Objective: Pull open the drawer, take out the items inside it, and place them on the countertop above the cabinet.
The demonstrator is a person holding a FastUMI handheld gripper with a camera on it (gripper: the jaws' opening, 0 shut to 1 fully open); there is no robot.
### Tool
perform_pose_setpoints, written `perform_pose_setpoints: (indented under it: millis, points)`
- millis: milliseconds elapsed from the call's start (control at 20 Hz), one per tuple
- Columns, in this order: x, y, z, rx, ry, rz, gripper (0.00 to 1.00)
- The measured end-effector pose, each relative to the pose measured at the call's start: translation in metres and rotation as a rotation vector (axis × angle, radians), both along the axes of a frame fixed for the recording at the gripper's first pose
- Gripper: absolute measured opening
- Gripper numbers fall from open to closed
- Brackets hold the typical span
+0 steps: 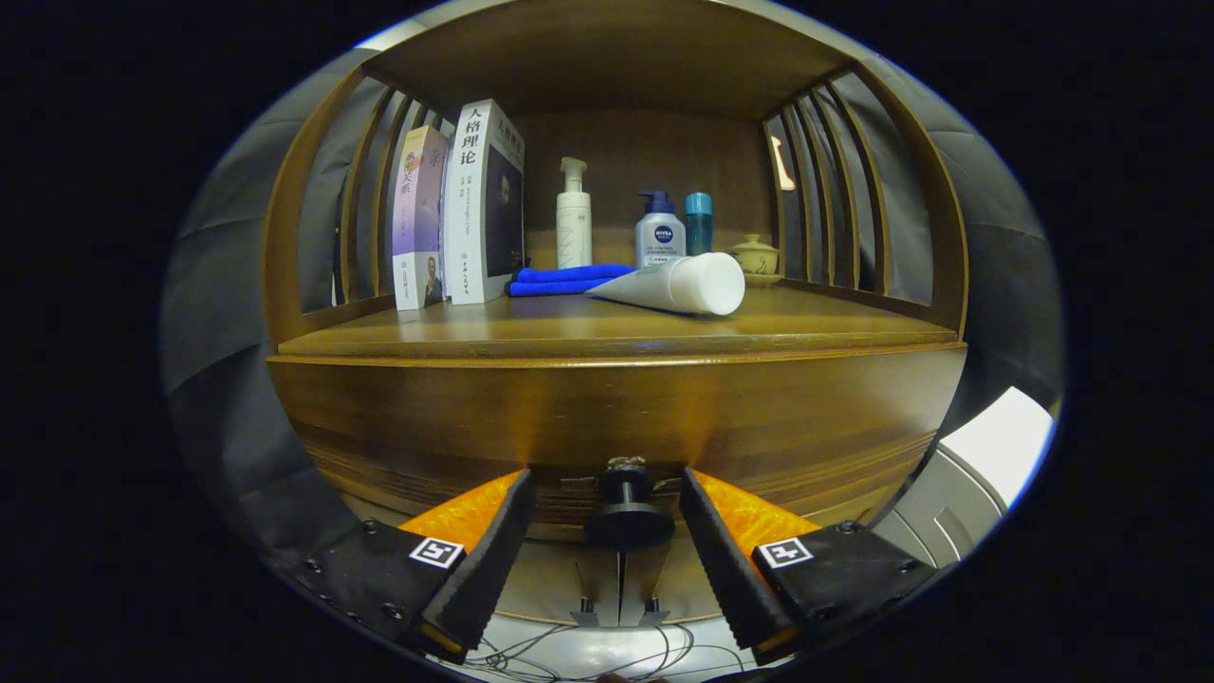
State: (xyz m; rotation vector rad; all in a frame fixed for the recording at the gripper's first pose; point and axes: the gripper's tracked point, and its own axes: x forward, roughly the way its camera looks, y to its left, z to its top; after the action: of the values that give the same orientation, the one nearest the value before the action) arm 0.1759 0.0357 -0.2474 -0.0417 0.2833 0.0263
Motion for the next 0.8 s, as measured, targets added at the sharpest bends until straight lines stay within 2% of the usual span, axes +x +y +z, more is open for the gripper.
perform_pose_setpoints:
  millis: [350,650,800]
  points:
    - [-0.036,-0.014,0.059,0.028,-0.118,-0.021,0.96]
    - [-0.089,-0.049,0.123,0.033,-0.218,-0.062,0.96]
    - [-0.124,-0.062,0.147,0.086,-0.286,-0.079,0.96]
